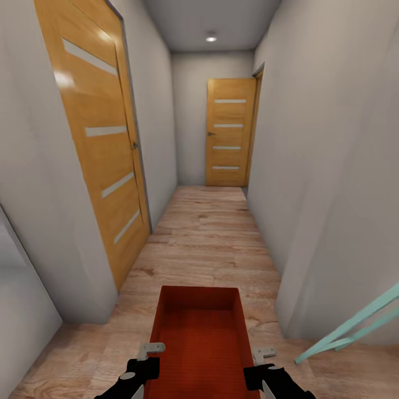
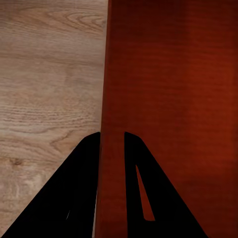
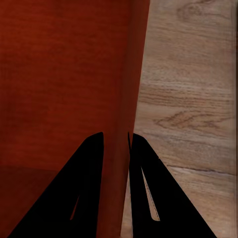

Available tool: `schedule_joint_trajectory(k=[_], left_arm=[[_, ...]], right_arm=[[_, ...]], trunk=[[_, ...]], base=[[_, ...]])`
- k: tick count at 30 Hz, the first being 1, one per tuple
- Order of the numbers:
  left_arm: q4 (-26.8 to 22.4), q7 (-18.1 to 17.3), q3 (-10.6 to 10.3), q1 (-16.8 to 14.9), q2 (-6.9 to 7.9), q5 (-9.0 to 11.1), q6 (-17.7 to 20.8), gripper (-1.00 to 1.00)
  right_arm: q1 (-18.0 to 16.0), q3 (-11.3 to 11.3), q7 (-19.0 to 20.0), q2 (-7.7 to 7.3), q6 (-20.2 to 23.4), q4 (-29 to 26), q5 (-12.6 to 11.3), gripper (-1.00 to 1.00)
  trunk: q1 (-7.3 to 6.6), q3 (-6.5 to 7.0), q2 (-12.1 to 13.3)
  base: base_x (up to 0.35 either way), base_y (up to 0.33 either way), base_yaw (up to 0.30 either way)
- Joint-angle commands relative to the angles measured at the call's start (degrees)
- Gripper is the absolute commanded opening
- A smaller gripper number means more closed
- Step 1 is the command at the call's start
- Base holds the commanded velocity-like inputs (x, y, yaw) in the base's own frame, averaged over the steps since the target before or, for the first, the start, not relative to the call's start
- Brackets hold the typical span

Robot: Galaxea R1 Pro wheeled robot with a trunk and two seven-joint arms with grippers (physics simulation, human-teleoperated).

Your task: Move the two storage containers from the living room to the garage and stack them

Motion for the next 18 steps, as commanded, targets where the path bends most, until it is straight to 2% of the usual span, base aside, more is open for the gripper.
schedule_joint_trajectory(k=[1, 18], left_arm=[[0.03, -1.71, -1.63, -0.07, 1.24, 0.3, -0.15, -1.0], [0.03, -1.72, -1.63, -0.07, 1.24, 0.33, -0.15, -1.0]], right_arm=[[-0.01, 1.39, 4.0, -0.11, 0.34, -0.06, -1.04, -1.0], [-0.01, 1.39, 3.99, -0.11, 0.34, -0.06, -1.04, -1.0]], trunk=[[0.03, -0.06, -0.03], [0.03, -0.06, -0.03]], base=[[0.338, 0.0, -0.049], [0.326, 0.068, -0.008]])
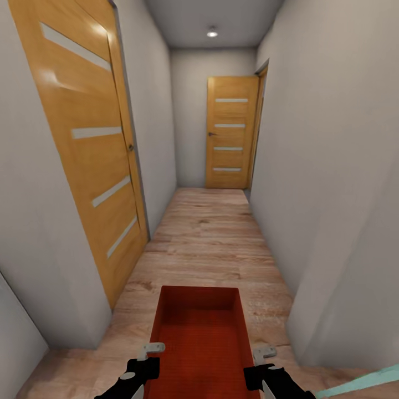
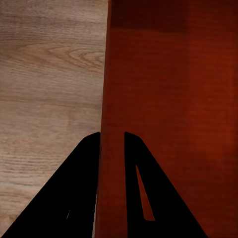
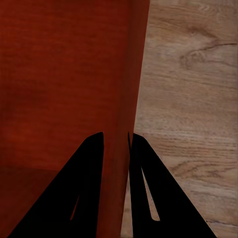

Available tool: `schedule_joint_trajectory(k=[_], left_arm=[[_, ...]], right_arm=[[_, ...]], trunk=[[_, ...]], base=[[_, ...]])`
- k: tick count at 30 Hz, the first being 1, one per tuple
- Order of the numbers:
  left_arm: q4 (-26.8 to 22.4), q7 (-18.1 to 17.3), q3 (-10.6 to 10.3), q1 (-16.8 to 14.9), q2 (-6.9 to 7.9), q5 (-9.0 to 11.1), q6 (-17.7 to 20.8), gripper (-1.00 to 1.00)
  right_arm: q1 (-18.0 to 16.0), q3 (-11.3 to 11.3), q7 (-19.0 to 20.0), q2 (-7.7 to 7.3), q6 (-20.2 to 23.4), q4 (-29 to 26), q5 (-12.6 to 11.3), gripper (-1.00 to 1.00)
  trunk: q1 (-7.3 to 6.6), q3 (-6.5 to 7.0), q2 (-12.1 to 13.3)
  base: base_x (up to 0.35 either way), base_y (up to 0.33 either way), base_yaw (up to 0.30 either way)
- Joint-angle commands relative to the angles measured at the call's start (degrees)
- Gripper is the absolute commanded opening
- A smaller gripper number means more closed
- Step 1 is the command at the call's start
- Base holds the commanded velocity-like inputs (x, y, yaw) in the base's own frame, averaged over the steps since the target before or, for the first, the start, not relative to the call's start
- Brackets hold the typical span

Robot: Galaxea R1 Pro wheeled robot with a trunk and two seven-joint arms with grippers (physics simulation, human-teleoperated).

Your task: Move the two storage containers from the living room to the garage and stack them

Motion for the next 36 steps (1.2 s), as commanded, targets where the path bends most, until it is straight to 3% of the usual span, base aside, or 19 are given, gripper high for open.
schedule_joint_trajectory(k=[1, 36], left_arm=[[0.03, -1.72, -1.61, -0.07, 1.24, 0.3, -0.15, -1.0], [0.03, -1.78, -1.64, -0.07, 1.24, 0.27, -0.15, -1.0]], right_arm=[[0.0, 1.39, 3.99, -0.11, 0.34, -0.07, -1.04, -1.0], [0.0, 1.39, 3.99, -0.11, 0.34, -0.07, -1.04, -1.0]], trunk=[[0.03, -0.06, -0.03], [0.03, -0.06, -0.03]], base=[[0.337, 0.009, 0.0], [0.342, 0.001, -0.022]])
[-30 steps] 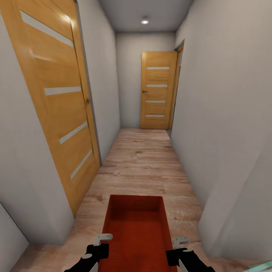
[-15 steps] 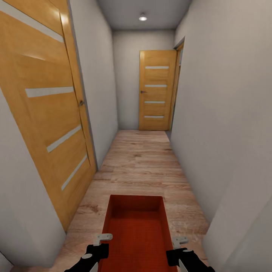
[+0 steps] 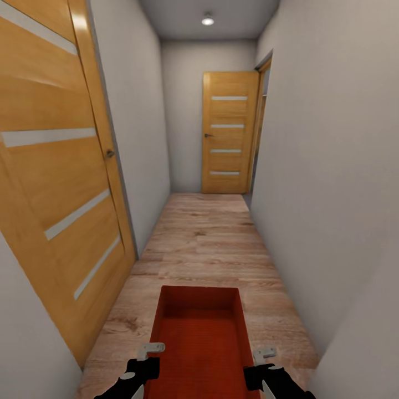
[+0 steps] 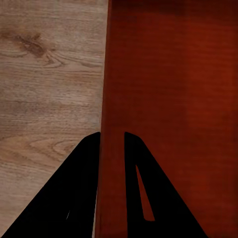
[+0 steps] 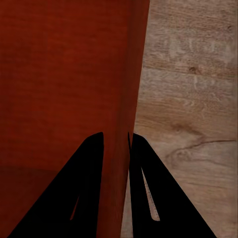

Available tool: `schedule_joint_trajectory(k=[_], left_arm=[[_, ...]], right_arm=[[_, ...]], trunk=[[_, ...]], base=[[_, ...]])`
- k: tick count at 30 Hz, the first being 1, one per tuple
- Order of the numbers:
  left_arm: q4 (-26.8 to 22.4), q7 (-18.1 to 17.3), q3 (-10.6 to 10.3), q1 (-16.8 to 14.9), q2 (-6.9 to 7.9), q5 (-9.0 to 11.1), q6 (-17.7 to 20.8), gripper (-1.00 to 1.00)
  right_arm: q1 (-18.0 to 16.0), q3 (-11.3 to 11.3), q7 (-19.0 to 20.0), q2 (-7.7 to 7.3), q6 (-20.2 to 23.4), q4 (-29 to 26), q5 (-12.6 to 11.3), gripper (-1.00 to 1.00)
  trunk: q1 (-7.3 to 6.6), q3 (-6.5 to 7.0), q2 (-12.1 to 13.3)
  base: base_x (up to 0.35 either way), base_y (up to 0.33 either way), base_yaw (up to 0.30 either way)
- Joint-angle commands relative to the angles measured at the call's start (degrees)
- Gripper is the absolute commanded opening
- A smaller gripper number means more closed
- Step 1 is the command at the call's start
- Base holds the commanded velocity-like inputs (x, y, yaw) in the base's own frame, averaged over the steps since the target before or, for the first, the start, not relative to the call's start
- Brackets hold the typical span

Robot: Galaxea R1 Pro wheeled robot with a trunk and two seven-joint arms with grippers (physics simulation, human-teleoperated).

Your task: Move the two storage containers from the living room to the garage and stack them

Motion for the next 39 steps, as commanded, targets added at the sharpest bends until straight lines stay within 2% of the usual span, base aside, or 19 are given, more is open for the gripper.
schedule_joint_trajectory(k=[1, 39], left_arm=[[0.02, -1.79, -1.65, -0.07, 1.24, 0.3, -0.15, -1.0], [0.02, -1.8, -1.72, -0.07, 1.24, 0.3, -0.15, -1.0]], right_arm=[[-0.01, 1.4, 3.99, -0.12, 0.34, -0.05, -1.04, -1.0], [-0.01, 1.4, 3.96, -0.12, 0.34, -0.05, -1.04, -1.0]], trunk=[[0.03, -0.06, -0.02], [0.03, -0.06, -0.02]], base=[[0.343, 0.0, -0.136], [0.343, 0.0, -0.01]])
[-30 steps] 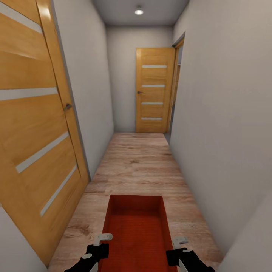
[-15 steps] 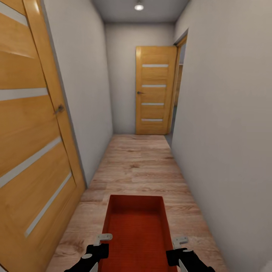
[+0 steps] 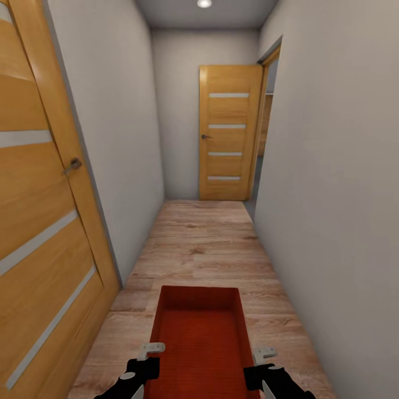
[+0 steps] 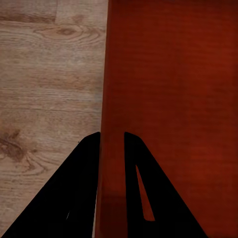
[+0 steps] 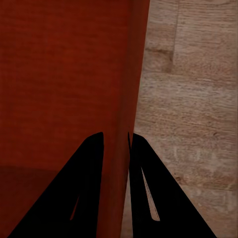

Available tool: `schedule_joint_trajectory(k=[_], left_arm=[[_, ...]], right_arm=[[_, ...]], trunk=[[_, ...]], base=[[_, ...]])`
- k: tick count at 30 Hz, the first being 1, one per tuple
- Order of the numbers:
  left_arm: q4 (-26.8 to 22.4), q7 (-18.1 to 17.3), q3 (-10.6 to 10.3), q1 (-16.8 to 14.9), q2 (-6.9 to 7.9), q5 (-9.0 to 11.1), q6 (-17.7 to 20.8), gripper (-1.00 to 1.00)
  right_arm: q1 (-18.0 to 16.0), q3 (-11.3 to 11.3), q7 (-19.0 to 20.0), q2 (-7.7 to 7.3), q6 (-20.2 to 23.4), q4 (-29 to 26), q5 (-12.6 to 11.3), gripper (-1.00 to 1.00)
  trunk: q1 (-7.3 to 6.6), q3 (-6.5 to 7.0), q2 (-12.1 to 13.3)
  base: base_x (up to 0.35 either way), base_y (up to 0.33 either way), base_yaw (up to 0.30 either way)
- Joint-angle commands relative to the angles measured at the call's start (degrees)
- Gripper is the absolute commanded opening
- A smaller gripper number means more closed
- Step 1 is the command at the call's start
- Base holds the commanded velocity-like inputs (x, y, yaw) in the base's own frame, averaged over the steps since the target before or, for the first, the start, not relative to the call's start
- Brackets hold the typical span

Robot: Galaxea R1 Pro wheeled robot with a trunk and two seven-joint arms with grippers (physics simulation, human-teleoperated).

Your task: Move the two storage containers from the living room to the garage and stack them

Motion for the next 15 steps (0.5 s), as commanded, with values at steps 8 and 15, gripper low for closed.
schedule_joint_trajectory(k=[8, 15], left_arm=[[0.03, -1.72, -1.71, -0.07, 1.24, 0.3, -0.15, -1.0], [0.03, -1.79, -1.71, -0.07, 1.24, 0.3, -0.15, -1.0]], right_arm=[[0.0, 1.4, 3.95, -0.11, 0.34, -0.07, -1.04, -1.0], [0.0, 1.4, 3.96, -0.11, 0.34, -0.07, -1.04, -1.0]], trunk=[[0.03, -0.06, -0.03], [0.03, -0.06, -0.03]], base=[[0.343, 0.0, 0.0], [0.343, 0.0, 0.0]])
